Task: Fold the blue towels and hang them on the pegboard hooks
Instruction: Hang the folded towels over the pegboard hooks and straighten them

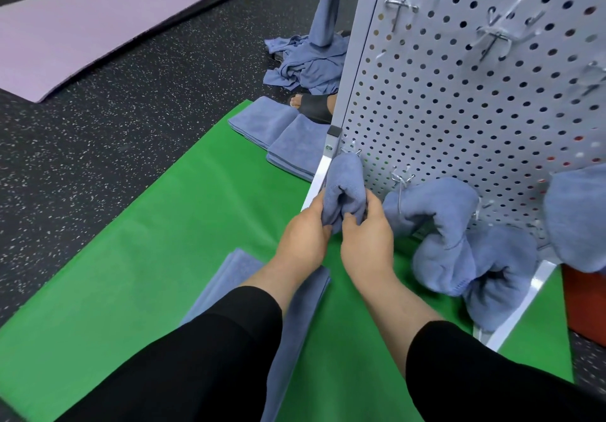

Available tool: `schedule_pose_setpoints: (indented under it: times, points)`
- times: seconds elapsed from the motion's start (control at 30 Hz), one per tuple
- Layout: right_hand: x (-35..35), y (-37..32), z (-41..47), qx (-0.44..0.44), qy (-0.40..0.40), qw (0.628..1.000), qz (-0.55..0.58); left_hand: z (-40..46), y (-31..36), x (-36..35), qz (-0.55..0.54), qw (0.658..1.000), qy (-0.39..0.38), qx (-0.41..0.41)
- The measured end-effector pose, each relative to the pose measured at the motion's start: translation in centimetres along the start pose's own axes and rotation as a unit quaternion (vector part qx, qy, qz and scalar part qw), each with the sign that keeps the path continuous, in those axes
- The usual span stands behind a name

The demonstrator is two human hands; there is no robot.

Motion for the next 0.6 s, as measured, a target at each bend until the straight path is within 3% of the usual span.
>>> schedule_pose_setpoints:
  times: [0.23,0.4,0.6]
  points:
    - [-1.2,1.5,-1.6,0.001,-0.071,0.996,-0.055,-0.5,-0.2,0.9,0.147,0.989,-0.007,0.018]
    - [-1.1,2.8,-3.7,-0.018,-0.069,0.996,-0.057,-1.8,0.4,4.1,0.327,0.945,0.000,0.001]
    - [0.0,1.9,-7.6,0.020,-0.076,0.996,-0.045,-6.0,0.6,9.0,0.349,0.935,0.031,0.057]
Point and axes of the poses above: each hand's wrist, its own z-axis towards the middle knuckle, its own x-axis out of the back of the hand, y = z × x, the point moved 7 cm from there along z, towards the middle knuckle, and after that the axes turned 1 degree about -z, right-handed, at the moved point
